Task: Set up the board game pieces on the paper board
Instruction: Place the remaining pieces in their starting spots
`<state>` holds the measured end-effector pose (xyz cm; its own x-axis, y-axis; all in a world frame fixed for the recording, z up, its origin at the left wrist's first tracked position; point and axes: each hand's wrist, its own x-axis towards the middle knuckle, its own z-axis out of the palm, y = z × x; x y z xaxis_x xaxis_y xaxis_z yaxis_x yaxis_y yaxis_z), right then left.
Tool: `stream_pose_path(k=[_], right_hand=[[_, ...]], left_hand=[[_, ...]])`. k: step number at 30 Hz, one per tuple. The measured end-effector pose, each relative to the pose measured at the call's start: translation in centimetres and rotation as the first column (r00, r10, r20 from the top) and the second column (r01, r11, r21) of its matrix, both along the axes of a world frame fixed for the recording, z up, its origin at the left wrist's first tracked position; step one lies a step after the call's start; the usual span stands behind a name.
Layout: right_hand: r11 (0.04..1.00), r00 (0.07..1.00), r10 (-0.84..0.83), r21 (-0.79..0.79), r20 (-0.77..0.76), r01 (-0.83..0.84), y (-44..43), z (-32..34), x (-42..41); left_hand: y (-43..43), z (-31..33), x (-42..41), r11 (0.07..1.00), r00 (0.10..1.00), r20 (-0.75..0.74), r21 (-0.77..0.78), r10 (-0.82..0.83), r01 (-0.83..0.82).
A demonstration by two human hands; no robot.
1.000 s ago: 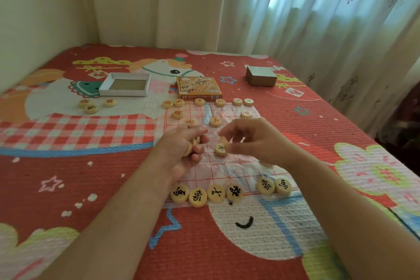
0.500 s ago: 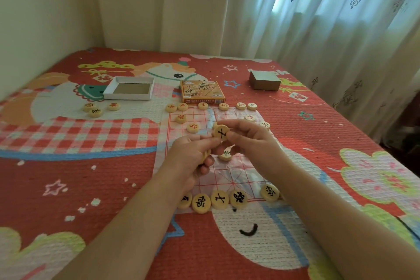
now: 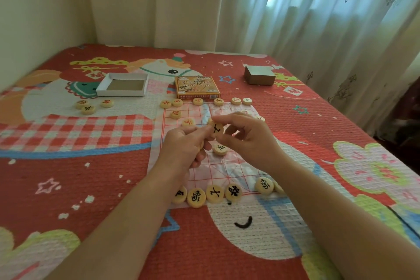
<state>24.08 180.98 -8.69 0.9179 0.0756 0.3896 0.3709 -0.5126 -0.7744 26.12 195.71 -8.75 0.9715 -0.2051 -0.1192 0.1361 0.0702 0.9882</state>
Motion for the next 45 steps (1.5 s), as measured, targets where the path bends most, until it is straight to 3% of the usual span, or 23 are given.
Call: stream_pose_path(k=[4,7,9,13,17,21,31,37,45], right_hand=[[0.977,0.997,0.024,-0.214,0.08,-0.006,-1.2,0.4,-0.8],[0.952,0.987,0.07,-0.307,0.147,-0.021,-2.5,0.5,-2.1],[0.942,0.981,0.066,-0.335,0.181,-0.002,-3.2,0.4,-3.2],[0.906,0.985,0.077,-0.424,0.153,-0.005,-4.2,-0.8,-5.1],[0.832,0.991,0.12,-0.551,0.066,-0.064,-4.4,-1.9,-5.3],[0.77,0.994,0.112,-0.632,-0.003,-0.088,-4.2,-2.0,-5.3],[0.787,0.993,0.119,-0.61,-0.006,-0.098,-4.6,-2.2,-5.1],[0.945,0.986,0.072,-0.327,0.149,-0.019,-4.1,-1.4,-4.5],[0.976,0.967,0.004,-0.21,0.254,0.051,-1.9,-1.8,-2.9]], left_hand=[[0.0,0.1,-0.3,0.987,0.989,-0.003,0.06,-0.148,0.148],[-0.1,0.1,-0.8,0.944,0.954,-0.021,0.136,-0.3,0.3],[-0.3,0.2,-1.1,0.94,0.947,-0.043,0.115,-0.318,0.321],[-0.2,0.7,-0.9,0.974,0.961,-0.176,-0.109,-0.213,0.196],[0.4,0.9,-0.6,0.917,0.922,-0.314,-0.389,-0.225,0.091],[0.5,0.8,-0.6,0.897,0.897,-0.364,-0.436,-0.252,0.075],[-0.1,0.3,-0.9,0.951,0.922,-0.298,-0.258,-0.245,0.17],[-0.5,0.2,-1.4,0.959,0.935,-0.23,-0.144,-0.272,0.244],[-0.7,0.1,-1.4,0.961,0.936,-0.229,-0.137,-0.268,0.241]])
